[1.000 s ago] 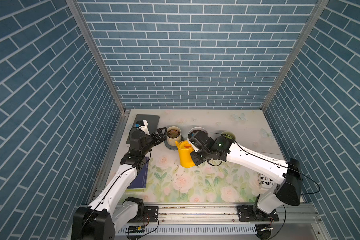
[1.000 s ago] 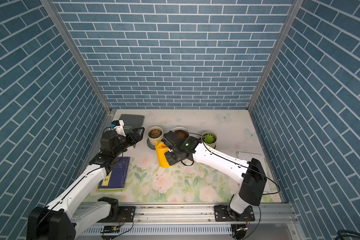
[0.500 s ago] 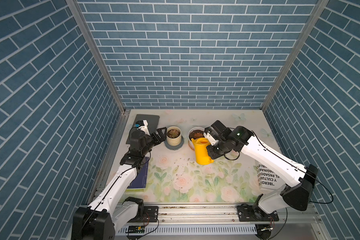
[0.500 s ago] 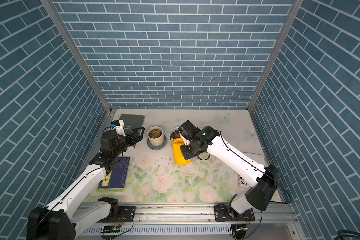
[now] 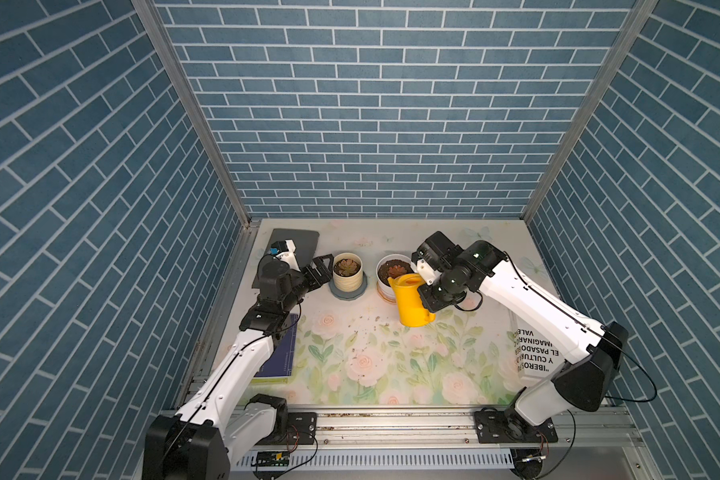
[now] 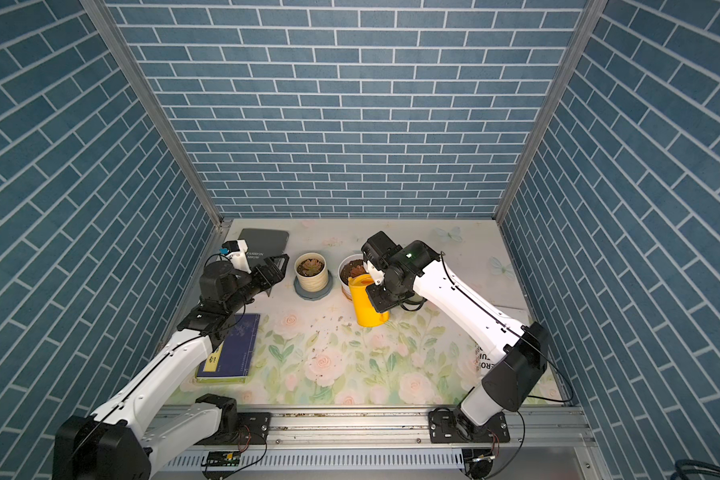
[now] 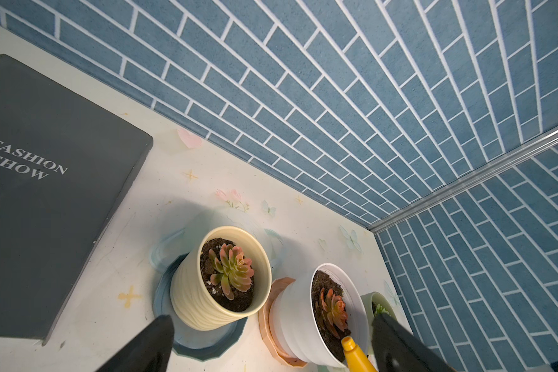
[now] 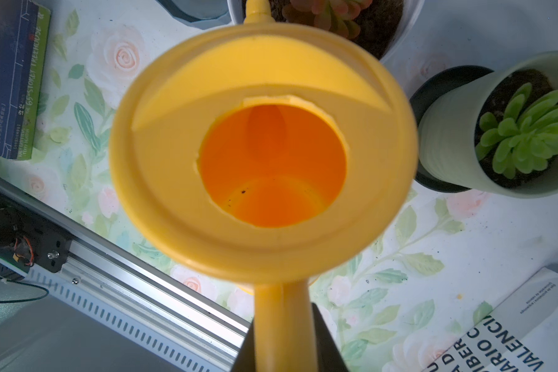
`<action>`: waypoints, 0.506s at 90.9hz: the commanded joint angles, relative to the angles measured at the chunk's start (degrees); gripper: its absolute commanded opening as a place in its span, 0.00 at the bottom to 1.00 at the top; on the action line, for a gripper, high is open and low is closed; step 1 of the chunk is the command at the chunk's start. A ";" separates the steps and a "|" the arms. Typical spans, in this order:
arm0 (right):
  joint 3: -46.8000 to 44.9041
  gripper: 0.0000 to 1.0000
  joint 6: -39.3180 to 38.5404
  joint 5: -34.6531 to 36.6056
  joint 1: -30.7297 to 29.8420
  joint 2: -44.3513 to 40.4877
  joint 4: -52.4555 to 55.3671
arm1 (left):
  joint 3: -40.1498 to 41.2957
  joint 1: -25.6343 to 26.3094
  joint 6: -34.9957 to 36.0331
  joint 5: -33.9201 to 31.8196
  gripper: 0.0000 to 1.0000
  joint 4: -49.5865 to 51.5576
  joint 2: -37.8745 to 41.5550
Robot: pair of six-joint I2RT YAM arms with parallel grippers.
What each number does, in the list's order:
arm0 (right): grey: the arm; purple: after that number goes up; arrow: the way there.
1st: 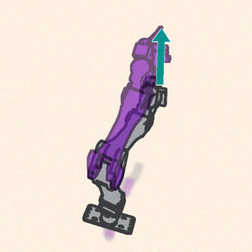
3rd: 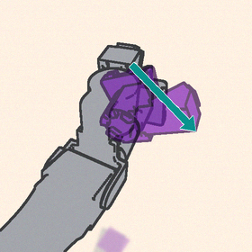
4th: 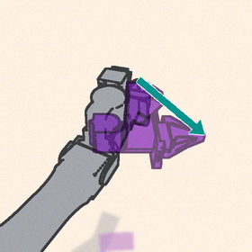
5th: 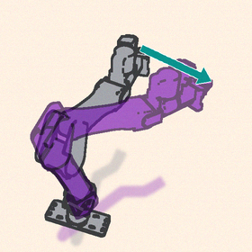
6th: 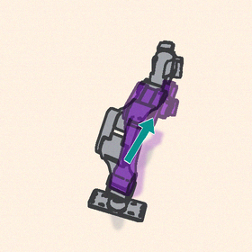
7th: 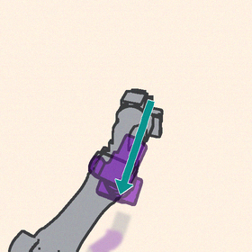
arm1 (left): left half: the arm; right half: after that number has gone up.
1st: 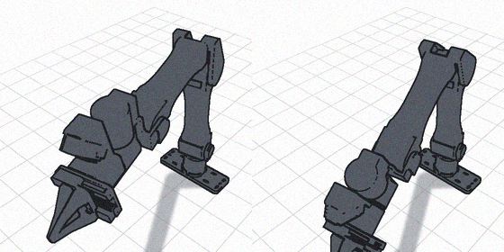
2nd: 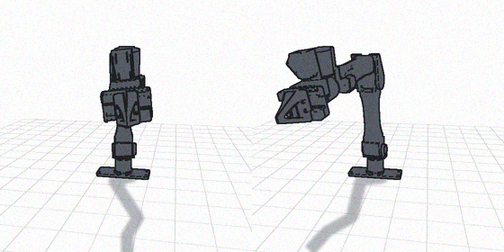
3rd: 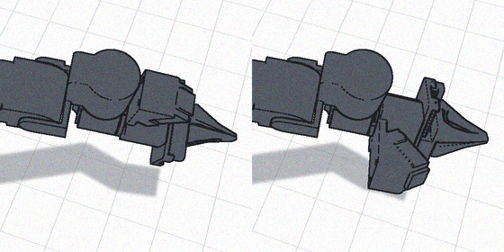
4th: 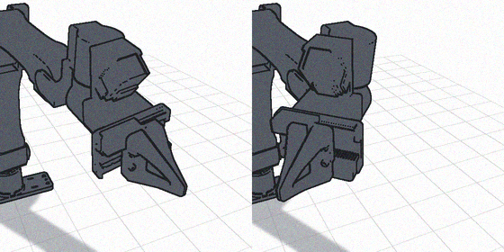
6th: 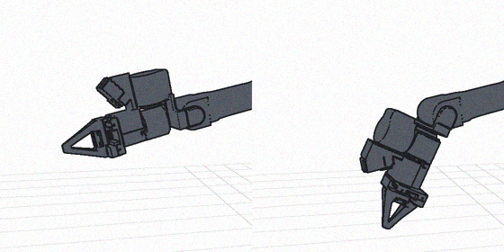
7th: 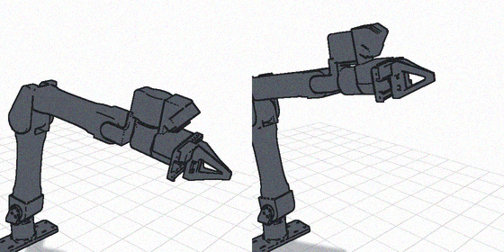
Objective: Water the succulent around the soil edge
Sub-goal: Water the soil of the potted plant with water.
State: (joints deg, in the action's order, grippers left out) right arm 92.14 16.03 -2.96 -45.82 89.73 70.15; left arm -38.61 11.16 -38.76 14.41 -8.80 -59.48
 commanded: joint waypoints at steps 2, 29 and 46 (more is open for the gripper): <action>0.36 0.00 -1.09 -1.05 0.00 -1.07 2.27 | 0.73 0.14 0.39 0.21 1.00 -0.69 0.30; -3.62 0.00 0.52 2.11 0.20 -5.14 2.98 | 0.73 0.09 0.34 0.23 1.00 -0.87 -0.07; -5.36 0.00 0.59 3.66 1.35 -6.97 3.06 | 0.73 0.09 0.27 0.40 1.00 -0.87 -0.33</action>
State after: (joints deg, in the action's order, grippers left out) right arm 87.77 16.19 -1.48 -45.41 85.14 71.72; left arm -38.52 11.16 -38.79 14.44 -8.86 -59.59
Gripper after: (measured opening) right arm 0.205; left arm 0.998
